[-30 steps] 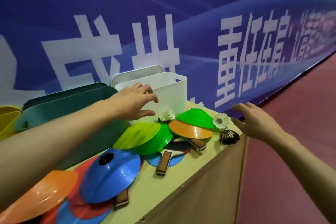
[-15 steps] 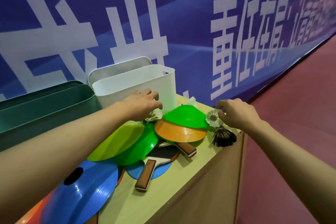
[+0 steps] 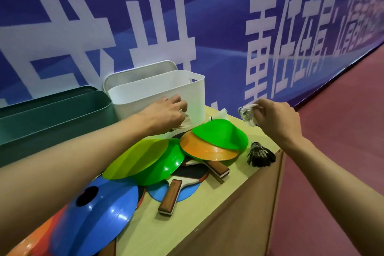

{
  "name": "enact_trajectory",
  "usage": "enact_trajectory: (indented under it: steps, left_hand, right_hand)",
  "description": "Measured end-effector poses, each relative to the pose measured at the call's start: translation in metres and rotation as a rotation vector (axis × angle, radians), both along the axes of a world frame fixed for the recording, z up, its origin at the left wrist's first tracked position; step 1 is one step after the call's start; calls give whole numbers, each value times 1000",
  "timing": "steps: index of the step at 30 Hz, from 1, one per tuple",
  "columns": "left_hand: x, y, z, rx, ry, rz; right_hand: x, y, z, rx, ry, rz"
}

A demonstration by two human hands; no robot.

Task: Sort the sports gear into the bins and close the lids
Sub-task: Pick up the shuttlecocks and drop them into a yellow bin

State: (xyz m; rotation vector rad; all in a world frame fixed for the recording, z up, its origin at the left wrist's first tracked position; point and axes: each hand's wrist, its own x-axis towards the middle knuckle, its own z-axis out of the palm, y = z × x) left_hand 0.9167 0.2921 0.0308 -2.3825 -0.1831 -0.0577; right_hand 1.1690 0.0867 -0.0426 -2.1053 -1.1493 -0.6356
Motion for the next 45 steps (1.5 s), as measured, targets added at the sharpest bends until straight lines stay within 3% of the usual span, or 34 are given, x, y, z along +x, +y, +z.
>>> enact_trajectory:
  steps: [10,17,21,27,31,36,39,42,45]
  left_hand:
    - [-157,-31,52,69,-107,-108]
    - [-345,-59,83,125,-120,58]
    - [-461,-90,92,111,-169,161]
    - [-649,-125,100,96,-253,332]
    - [-764,-140,118,121,-296,462]
    - [-841,-137,122,161,-293,667]
    - [-861,-119,115,157,-318,741]
    - [-868,-94,102,55,-426,894]
    - [-865,-79,91,-179,-363,1183]
  right_hand:
    - [-156,12,51,-23,-359,434]
    - [-319,31,75,9,-490,641]
    - [-423,44,93,63,-447,811]
    - [-602,68,110,-2,-186,1058]
    - [-715,91,138,-67,-239,1219]
    - [-830,151,175,-28,-79,1145]
    - [-862,182,174,-195,18,1134]
    - [-859,185,160,-323,-66,1104]
    - [-818,173,142,-293,-187,1068]
